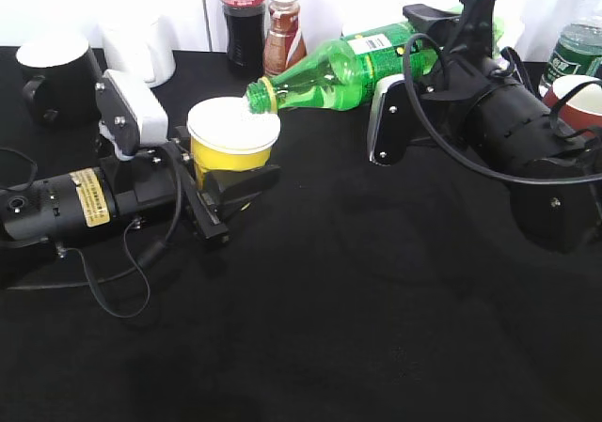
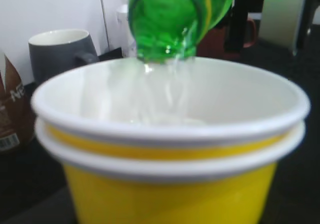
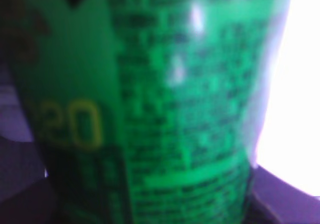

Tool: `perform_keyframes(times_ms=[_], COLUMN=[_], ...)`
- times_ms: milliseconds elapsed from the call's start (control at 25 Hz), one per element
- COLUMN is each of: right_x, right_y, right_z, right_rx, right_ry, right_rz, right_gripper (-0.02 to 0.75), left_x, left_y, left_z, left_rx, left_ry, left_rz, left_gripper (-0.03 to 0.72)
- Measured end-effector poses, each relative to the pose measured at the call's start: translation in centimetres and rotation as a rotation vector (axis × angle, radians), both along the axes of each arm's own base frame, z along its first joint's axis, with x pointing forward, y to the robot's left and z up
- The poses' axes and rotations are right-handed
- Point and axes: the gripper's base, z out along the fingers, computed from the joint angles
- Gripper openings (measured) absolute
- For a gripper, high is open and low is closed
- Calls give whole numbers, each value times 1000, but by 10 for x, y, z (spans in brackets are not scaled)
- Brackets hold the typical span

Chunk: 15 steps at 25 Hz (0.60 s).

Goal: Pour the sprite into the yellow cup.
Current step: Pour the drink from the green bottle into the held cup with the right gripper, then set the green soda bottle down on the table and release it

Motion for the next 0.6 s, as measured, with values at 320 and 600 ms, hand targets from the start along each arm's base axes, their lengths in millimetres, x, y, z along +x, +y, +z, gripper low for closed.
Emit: perform_keyframes(times_ms=[320,600], right_x=[0,-2], right_y=[0,6], right_z=[0,-1], right_rx=[153,746], right_ry=[47,299], right_rz=[16,139], right_gripper=[415,414], left_x=[0,3], left_y=[0,1], left_z=[0,7], left_rx=[0,-75], left_ry=[0,-25], left_rz=[0,33], left_gripper=[396,396])
